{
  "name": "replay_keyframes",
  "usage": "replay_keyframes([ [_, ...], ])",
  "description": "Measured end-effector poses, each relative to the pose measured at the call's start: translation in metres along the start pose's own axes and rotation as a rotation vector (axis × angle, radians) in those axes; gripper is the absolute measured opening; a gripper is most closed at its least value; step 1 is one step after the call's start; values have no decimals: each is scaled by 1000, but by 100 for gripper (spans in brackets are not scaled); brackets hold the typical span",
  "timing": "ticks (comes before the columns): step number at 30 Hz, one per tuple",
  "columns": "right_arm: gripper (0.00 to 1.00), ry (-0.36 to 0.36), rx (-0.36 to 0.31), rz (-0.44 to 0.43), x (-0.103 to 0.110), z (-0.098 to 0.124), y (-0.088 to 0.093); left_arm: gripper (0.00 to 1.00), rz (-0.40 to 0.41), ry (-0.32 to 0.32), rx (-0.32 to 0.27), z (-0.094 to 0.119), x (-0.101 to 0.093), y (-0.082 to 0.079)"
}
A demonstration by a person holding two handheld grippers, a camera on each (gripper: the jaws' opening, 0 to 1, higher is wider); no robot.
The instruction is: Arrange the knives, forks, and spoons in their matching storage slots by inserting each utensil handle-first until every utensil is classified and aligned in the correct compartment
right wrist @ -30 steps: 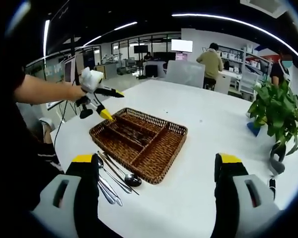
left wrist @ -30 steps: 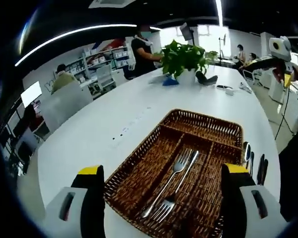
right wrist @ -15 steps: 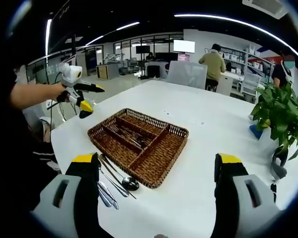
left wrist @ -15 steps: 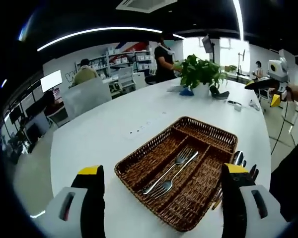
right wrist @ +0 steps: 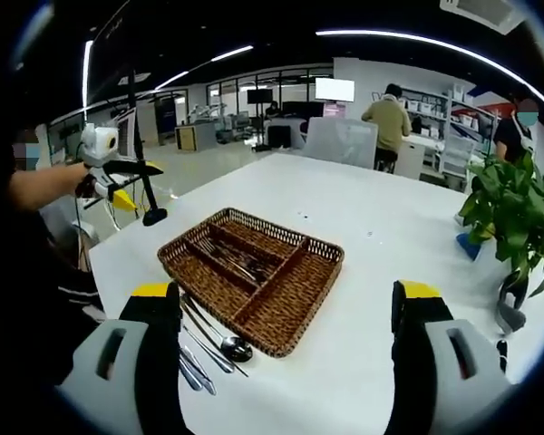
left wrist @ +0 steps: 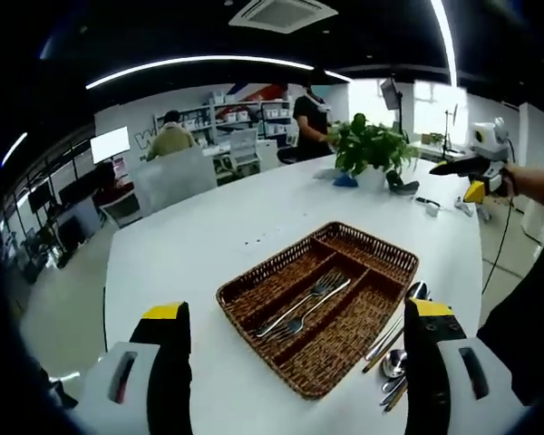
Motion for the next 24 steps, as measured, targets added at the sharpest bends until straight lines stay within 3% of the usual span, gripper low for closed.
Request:
replay_keyframes([
  [9, 100, 4, -10, 0, -4, 0, -5, 100, -17, -37, -21, 31, -7, -7],
  [18, 100, -5, 1, 16, -4, 3, -5, 100, -9, -49, 0, 41, -15, 3],
  [24, 100, -1, -11, 32, -2, 8, -8, 100, -11, -50, -10, 43, -14, 1],
])
Point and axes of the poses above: the point that each gripper's makers call its tool centre point, and the gripper's own axes: z roughly backward along the fingers, x roughly to its left, y roughly out of its underside, the point moved 8 cm from there along z, roughly backward along the fingers, and after that the axes turned 5 degrees about y, right-handed, at the moved point
